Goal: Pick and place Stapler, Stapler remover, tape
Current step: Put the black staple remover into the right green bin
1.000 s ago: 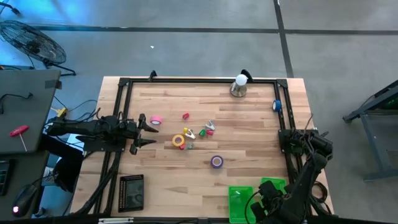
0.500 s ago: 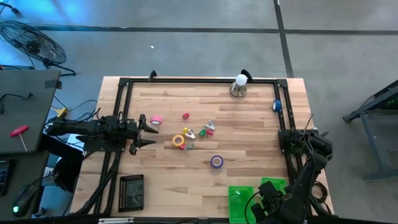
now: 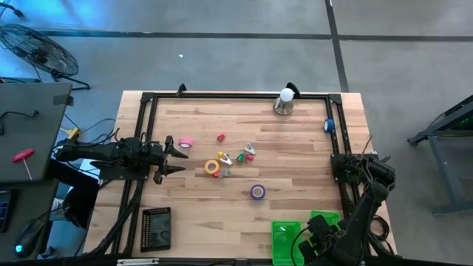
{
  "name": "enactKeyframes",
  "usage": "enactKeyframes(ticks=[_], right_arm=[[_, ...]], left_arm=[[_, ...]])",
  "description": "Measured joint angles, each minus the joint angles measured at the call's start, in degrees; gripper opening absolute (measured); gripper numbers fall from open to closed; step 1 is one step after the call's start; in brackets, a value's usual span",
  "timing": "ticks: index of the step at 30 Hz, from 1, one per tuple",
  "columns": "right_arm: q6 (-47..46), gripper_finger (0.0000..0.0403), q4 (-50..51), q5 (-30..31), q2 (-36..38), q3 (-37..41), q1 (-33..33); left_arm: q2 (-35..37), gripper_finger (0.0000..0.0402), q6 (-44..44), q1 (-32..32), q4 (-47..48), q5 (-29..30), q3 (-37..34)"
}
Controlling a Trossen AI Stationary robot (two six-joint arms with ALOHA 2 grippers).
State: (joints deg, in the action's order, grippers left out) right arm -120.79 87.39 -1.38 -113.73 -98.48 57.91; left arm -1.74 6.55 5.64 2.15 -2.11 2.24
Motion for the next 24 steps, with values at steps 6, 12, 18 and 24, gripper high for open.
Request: enactKeyframes(ticks=[6,12,18,24], right_arm=[[-0.07,0.0132,0.81,-0.28,0.0,0.0,-0.05],[-0.16,0.0133,2.68,-0.51,0.0,0.09,-0.15],[-0.72,0.0134,1.04,-6.5,-0.01,7.0,-0.54],[0.77,0.0134,-2.32,-7.68,-0.04,12.35,-0.54]], left_arm=[[0.0,0.0218,0.54,0.01,0.04,-0.02,-0.02],[0.0,0.0218,0.85,0.01,0.07,-0.04,-0.02],[0.02,0.0218,0.85,0.0,0.02,-0.93,-0.04],[0.0,0.0218,0.87,0.0,-0.14,-1.44,-0.07]])
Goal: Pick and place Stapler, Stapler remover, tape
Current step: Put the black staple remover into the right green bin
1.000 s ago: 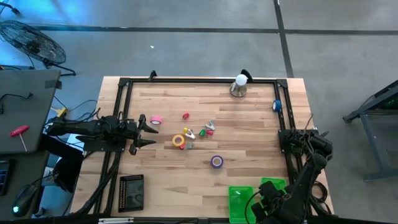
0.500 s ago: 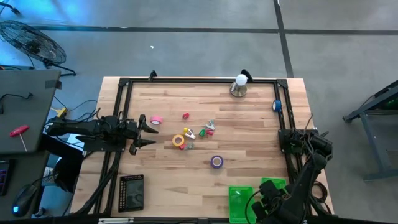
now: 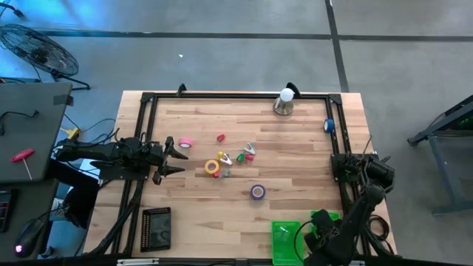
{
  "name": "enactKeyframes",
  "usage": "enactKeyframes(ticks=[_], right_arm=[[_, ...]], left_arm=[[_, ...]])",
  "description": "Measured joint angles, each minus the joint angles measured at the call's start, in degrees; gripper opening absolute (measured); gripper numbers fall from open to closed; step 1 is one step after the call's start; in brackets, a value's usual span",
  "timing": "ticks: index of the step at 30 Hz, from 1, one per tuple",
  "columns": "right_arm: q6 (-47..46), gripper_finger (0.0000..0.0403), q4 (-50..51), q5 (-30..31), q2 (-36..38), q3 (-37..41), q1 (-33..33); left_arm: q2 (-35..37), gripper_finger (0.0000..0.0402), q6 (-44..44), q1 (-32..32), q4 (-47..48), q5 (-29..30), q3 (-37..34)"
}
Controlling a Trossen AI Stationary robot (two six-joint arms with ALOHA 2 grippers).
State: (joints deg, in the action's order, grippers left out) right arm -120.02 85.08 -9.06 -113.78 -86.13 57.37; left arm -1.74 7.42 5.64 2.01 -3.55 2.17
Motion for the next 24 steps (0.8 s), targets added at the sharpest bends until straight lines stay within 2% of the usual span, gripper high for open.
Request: enactKeyframes(ticks=[3,7,24], right_arm=[[1.04,0.0134,-1.97,3.37,0.0,-0.04,-0.63],[4.26,0.0134,-2.97,2.59,0.02,-0.15,-1.49],[4.54,0.0134,-3.98,4.33,0.02,-0.15,-3.02]], left_arm=[[0.0,0.0218,0.0,0.0,-0.3,-0.1,-0.04],[0.01,0.0218,0.0,0.0,-0.36,-0.11,-0.04],[0.0,0.0218,0.37,-0.02,-0.43,-1.95,-0.04]])
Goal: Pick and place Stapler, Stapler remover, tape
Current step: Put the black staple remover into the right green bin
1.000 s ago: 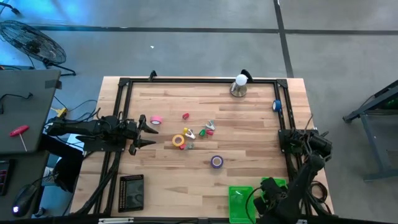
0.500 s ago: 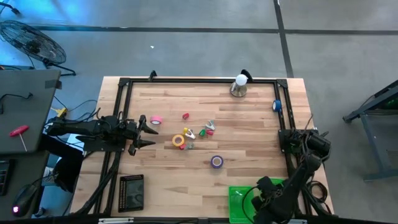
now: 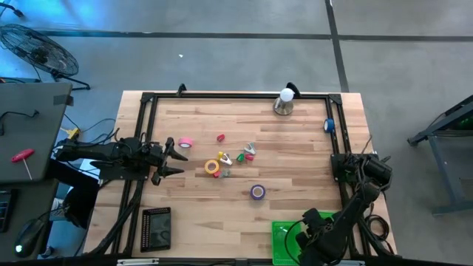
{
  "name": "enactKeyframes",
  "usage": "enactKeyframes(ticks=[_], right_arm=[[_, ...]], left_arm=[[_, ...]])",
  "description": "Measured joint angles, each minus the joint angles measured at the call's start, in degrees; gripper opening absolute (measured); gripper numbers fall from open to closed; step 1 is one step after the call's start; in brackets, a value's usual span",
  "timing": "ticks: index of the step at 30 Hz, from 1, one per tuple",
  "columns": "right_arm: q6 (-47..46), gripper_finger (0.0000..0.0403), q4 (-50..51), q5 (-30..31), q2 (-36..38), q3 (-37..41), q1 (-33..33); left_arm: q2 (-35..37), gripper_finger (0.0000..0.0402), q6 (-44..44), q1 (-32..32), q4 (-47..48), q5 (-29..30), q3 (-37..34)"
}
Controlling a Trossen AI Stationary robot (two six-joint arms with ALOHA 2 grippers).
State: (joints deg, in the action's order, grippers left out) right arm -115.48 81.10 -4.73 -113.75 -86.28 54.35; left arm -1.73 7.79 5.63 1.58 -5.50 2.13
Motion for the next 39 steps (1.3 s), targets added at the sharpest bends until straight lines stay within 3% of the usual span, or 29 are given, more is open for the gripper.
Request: enactKeyframes(ticks=[12,39], right_arm=[[0.93,0.0134,0.17,0.99,0.0,0.0,0.0],[1.36,0.0134,-3.52,11.21,0.04,0.02,-0.87]], left_arm=[[0.0,0.0218,0.0,0.02,-0.07,0.07,0.0],[0.01,0.0218,0.0,0.02,-1.3,2.01,-0.15]])
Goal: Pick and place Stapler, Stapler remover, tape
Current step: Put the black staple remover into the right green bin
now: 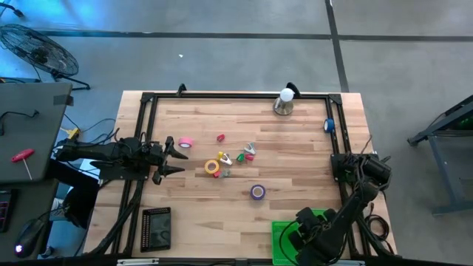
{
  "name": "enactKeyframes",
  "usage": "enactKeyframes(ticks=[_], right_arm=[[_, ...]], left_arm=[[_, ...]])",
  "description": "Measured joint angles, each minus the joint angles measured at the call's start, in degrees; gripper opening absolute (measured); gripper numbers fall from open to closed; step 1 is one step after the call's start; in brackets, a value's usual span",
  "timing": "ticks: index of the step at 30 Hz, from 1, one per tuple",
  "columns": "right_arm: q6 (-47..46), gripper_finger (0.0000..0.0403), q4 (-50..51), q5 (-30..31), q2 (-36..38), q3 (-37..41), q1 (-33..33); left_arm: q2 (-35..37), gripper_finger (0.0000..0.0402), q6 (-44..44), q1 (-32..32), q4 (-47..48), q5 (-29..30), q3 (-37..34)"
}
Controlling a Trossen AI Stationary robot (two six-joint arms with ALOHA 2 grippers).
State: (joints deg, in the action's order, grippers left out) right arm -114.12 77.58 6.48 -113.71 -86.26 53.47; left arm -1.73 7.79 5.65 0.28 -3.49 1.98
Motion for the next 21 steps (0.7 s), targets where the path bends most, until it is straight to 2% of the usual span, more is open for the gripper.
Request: enactKeyframes(ticks=[11,21], right_arm=[[-1.89,0.0134,0.74,-2.08,0.0,0.0,0.02],[-7.5,0.0134,2.14,-4.13,0.02,0.0,0.15]], left_arm=[[0.01,0.0218,0.0,-0.02,-0.07,0.02,0.04],[0.0,0.0218,0.0,-0.02,-0.09,0.04,0.04]])
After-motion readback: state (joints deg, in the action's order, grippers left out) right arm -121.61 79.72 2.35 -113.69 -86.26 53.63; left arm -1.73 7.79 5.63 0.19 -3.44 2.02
